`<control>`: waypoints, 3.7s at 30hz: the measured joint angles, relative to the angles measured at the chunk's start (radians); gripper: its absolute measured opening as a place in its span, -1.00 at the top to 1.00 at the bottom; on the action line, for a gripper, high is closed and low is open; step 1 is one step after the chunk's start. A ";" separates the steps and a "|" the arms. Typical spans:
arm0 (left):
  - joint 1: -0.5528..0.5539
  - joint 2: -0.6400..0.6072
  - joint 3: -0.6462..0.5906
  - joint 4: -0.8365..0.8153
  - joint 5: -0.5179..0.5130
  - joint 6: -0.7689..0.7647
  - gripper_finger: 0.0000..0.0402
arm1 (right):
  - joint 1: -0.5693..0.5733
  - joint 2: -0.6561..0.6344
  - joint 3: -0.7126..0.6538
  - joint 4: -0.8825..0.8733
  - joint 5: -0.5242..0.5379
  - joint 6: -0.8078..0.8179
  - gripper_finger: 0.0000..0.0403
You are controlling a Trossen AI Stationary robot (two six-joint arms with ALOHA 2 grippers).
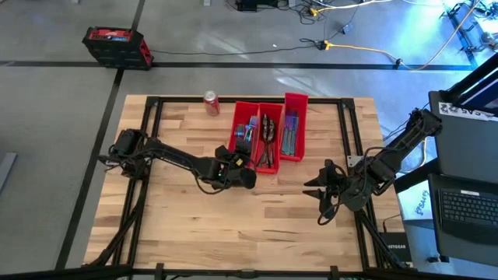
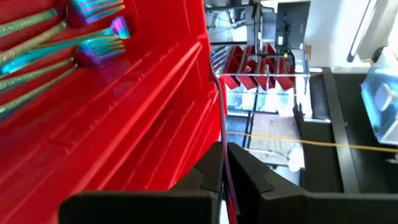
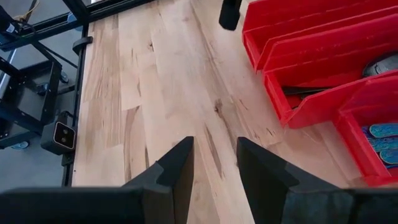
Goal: Sort silverware
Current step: Put the purple fork into the left red bin
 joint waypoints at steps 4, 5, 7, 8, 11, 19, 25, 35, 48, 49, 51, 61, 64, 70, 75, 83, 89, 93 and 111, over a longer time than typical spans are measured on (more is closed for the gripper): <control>0.016 0.000 0.000 -0.036 0.022 -0.007 1.00 | 0.000 0.000 -0.031 0.000 -0.016 0.026 0.47; 0.019 0.000 0.000 -0.041 0.035 -0.009 1.00 | 0.000 0.000 -0.036 -0.001 -0.020 0.032 0.47; 0.028 0.000 0.000 -0.044 0.068 -0.010 1.00 | 0.000 0.000 -0.044 0.005 -0.025 0.039 0.47; 0.031 0.000 0.000 -0.046 0.085 -0.011 1.00 | 0.000 0.000 -0.047 0.012 -0.025 0.040 0.47; 0.045 0.000 0.000 -0.089 0.125 -0.031 1.00 | 0.000 0.000 -0.049 0.032 -0.032 0.038 0.47; 0.074 0.000 0.000 -0.130 0.143 -0.033 1.00 | 0.000 0.000 -0.049 0.025 -0.081 -0.012 0.47; 0.078 0.000 0.000 -0.145 0.161 0.010 1.00 | 0.000 0.000 -0.049 0.023 -0.143 -0.049 0.47; 0.098 0.000 0.000 -0.149 0.152 0.010 0.69 | 0.000 0.000 -0.049 0.026 -0.256 -0.112 0.47; 0.104 0.000 0.001 -0.189 0.300 0.105 0.33 | 0.000 0.000 -0.049 0.030 -0.282 -0.141 0.47; 0.100 0.000 0.001 -0.200 0.338 0.102 0.31 | 0.000 0.000 -0.048 0.030 -0.285 -0.136 0.47; 0.086 0.000 0.001 -0.231 0.398 0.085 0.30 | 0.000 0.000 -0.048 0.030 -0.295 -0.115 0.47; 0.021 -0.005 0.001 -0.390 0.612 0.057 0.29 | 0.000 0.000 -0.048 0.102 -0.292 -0.090 0.47; 0.023 -0.006 0.001 -0.386 0.673 0.102 0.29 | 0.000 0.000 -0.047 0.132 -0.276 -0.099 0.47; 0.034 -0.013 0.001 -0.386 0.722 0.187 0.28 | -0.001 0.000 -0.047 0.156 -0.192 -0.093 0.47; 0.057 -0.013 0.001 -0.362 0.721 0.267 0.29 | 0.000 0.000 -0.047 0.153 -0.192 -0.082 0.47; 0.057 -0.019 0.001 -0.365 0.750 0.605 0.29 | 0.000 0.000 -0.047 0.150 -0.191 -0.061 0.47; 0.070 -0.057 0.001 -0.392 0.751 0.843 0.29 | -0.001 0.000 -0.047 0.151 -0.188 -0.038 0.47; 0.071 -0.090 0.002 -0.356 0.752 1.073 0.34 | -0.001 0.000 -0.047 0.151 -0.179 -0.037 0.47; 0.232 -0.138 0.002 -0.358 1.201 2.461 1.00 | 0.000 0.000 -0.047 0.149 -0.144 0.027 0.47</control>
